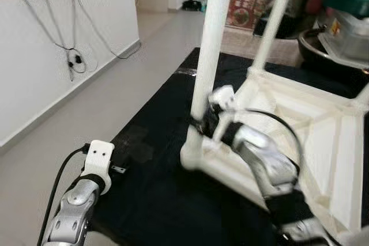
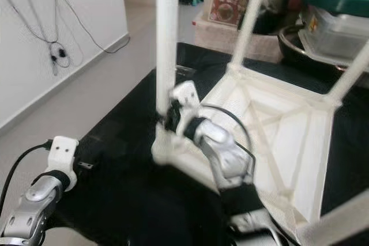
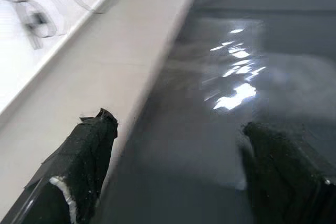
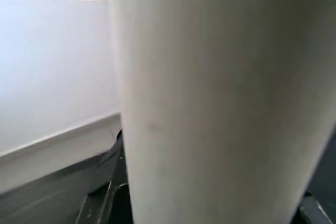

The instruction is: Building children table

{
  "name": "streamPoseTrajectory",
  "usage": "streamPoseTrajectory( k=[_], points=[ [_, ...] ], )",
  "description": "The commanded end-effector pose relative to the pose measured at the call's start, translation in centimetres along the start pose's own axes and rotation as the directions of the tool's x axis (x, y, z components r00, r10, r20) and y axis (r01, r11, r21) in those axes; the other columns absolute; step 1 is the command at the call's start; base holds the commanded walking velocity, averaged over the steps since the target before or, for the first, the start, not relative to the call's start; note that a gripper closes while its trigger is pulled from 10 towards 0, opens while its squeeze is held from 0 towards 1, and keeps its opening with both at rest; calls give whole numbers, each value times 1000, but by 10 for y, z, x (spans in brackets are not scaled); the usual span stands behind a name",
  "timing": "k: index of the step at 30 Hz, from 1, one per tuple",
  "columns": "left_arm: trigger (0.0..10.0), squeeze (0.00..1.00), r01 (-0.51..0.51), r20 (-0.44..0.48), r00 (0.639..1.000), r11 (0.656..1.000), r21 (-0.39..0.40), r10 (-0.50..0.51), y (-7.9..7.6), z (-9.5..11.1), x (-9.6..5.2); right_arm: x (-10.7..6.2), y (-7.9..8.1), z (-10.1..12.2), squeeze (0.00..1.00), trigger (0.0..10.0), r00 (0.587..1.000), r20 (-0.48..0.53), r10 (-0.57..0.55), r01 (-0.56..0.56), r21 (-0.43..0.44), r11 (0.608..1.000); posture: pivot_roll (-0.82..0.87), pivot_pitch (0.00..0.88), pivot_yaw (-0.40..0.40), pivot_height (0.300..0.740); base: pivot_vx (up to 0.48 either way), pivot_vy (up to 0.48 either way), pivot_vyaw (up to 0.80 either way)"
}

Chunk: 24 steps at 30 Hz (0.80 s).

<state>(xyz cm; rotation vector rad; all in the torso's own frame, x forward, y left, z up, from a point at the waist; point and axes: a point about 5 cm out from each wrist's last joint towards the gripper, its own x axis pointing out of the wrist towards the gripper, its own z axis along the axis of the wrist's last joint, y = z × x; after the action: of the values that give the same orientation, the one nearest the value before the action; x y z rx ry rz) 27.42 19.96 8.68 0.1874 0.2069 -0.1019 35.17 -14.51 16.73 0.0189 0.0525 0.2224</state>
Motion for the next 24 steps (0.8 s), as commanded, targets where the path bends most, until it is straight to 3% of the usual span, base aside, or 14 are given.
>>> streamPoseTrajectory(
  k=[1, 4, 7, 8, 9, 10, 11, 12, 15, 16, 20, 21, 23, 24],
  points=[
    [10000, 0, -3, -14, 1000, 1000, 9, 3, -1, -4, -1, -22, -51, -50, 0, 0, 927, -219, -306, 303, -46, 952, 85, 0, -66, 740, 0, 0, 0],
    [10000, 0, 14, -7, 1000, 1000, -3, -14, -8, -1, -1, -56, -81, -56, 0, 0, 791, -179, -585, 561, -168, 811, 80, 0, -61, 740, 0, 0, 0],
    [10000, 0, 18, -15, 1000, 1000, -4, -18, -10, -4, 0, -68, -77, -56, 0, 0, 765, -202, -612, 597, -136, 791, 71, 0, -58, 740, 0, 0, 0],
    [10000, 0, 18, -17, 1000, 1000, -3, -18, -11, -4, 0, -69, -74, -56, 0, 6353, 765, -212, -608, 596, -122, 793, 70, 0, -58, 740, 0, 0, 0],
    [10000, 0, 21, -15, 1000, 1000, -5, -21, -11, -4, 0, -62, -55, -47, 0, 10000, 836, -191, -515, 511, -75, 856, 65, 0, -55, 740, 0, 0, 0],
    [10000, 0, 23, -14, 1000, 1000, -7, -23, -11, -4, -1, -57, -38, -37, 0, 10000, 895, -143, -422, 423, -21, 906, 63, 0, -54, 740, 0, 0, 0],
    [10000, 0, 23, -14, 1000, 1000, -7, -23, -11, -4, -1, -57, -38, -37, 0, 10000, 895, -143, -422, 423, -21, 906, 63, 0, -54, 740, 0, 0, 0],
    [10000, 0, 24, -16, 1000, 1000, -6, -24, -11, -4, -1, -50, -19, -25, 1000, 10000, 952, -80, -295, 299, 44, 953, 60, 0, -56, 740, 0, 0, 0],
    [10000, 0, 25, -19, 999, 1000, -6, -25, -11, -6, 0, -37, 2, -8, 1000, 10000, 988, 11, -154, 152, 107, 983, 62, 0, -60, 740, 0, 0, 0],
    [10000, 0, 26, -14, 1000, 1000, -8, -26, -11, -4, 0, -24, 12, 10, 0, 10000, 995, 75, 70, -80, 143, 986, 66, 0, -60, 740, 0, 0, 0],
    [10000, 0, 26, -9, 1000, 1000, -12, -26, -11, -2, 0, -23, 16, 22, 0, 10000, 973, 107, 203, -218, 154, 964, 68, 0, -60, 740, 0, 0, 0],
    [10000, 0, 25, -10, 1000, 1000, -11, -25, -10, -3, 1, -24, 19, 28, 0, 10000, 922, 142, 360, -377, 120, 918, 70, 0, -61, 740, 0, 0, 0],
    [10000, 0, 24, -12, 1000, 1000, -5, -24, -9, -3, 2, -26, 22, 33, 0, 10000, 817, 156, 555, -568, 47, 822, 84, 0, -69, 740, 0, 0, 0],
    [10000, 0, 24, -12, 1000, 1000, -5, -24, -9, -3, 2, -26, 22, 33, 0, 10000, 817, 156, 555, -568, 47, 822, 84, 0, -69, 740, 0, 0, 0]
  ],
)
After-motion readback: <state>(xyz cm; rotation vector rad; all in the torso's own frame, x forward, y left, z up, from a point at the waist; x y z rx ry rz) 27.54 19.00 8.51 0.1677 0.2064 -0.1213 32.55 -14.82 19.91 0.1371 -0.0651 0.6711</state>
